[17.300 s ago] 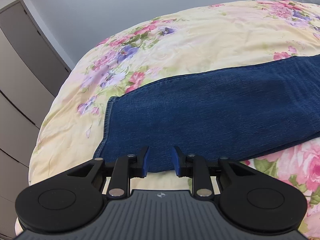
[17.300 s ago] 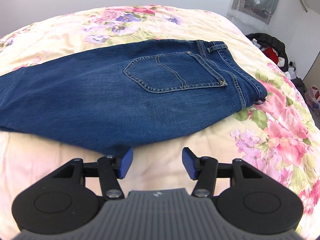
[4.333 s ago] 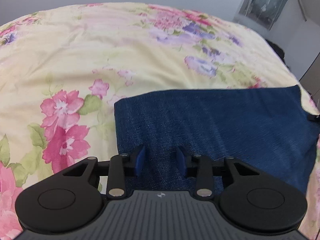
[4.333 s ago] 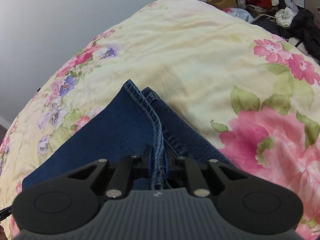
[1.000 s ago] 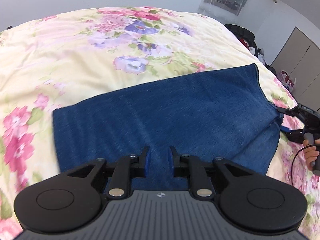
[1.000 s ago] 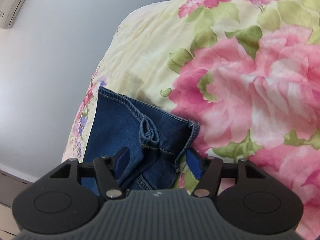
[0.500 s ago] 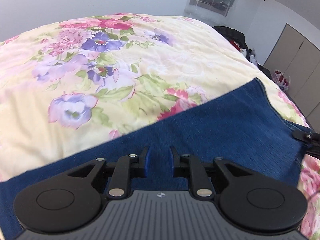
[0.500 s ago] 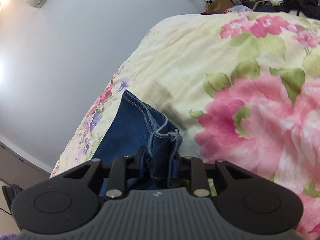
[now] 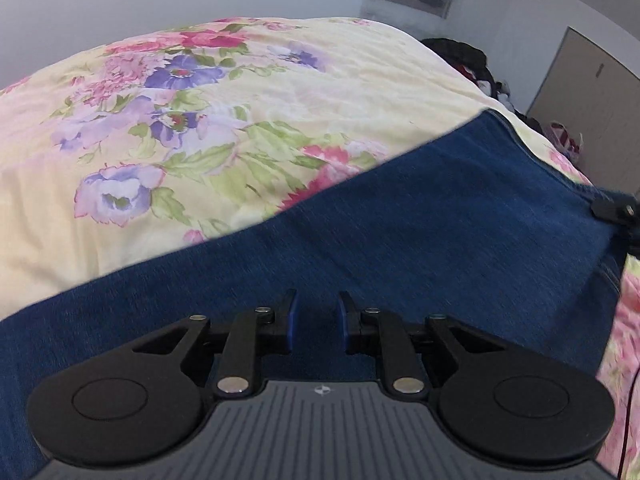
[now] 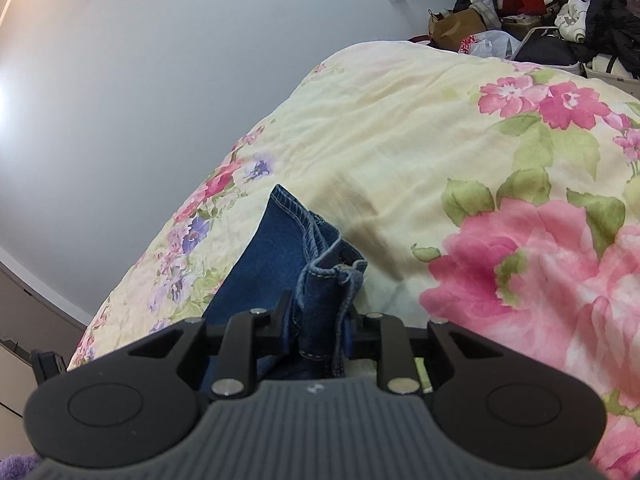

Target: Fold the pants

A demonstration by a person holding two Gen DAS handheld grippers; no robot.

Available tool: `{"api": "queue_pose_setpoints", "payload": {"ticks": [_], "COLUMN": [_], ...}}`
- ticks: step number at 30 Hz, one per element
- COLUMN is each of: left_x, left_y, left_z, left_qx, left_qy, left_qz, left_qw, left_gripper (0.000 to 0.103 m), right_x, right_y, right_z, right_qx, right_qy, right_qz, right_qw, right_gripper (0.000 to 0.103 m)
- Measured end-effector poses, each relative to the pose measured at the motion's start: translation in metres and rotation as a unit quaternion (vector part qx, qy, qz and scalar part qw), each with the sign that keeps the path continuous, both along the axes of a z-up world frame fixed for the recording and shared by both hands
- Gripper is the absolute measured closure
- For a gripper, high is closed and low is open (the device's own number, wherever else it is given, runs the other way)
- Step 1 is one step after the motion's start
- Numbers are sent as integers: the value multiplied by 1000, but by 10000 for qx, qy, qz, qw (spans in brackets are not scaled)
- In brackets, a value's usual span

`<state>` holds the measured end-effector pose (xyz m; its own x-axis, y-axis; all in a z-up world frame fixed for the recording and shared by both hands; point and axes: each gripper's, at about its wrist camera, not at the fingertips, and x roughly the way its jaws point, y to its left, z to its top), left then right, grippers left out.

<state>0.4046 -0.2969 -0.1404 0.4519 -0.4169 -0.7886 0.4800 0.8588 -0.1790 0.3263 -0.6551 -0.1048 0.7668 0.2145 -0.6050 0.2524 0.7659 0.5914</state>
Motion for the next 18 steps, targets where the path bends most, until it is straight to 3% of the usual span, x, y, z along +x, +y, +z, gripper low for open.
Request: {"api": "queue_pose_setpoints", "payload": {"ticks": [5, 9, 12, 18], "left_x": [-51, -72, -75, -77], "left_y": [-7, -9, 8, 85], "left_z": [0, -1, 12, 66], "left_qx": [-89, 68, -244, -393], "left_qy": [272, 364, 670, 90], "left_qz": [-210, -348, -467, 15], "left_qw": [9994, 9987, 9964, 9992], "left_gripper": [83, 83, 83, 83], "right_x": [-2, -3, -3, -6], "right_y": [17, 35, 46, 90], "right_z": [22, 40, 52, 90], "right_qx": [-274, -505, -613, -1118], "right_qy": [-126, -150, -196, -415], "right_qz": [40, 69, 54, 308], "right_qw": [9995, 9986, 9979, 9924], "right_gripper": [85, 85, 85, 86]}}
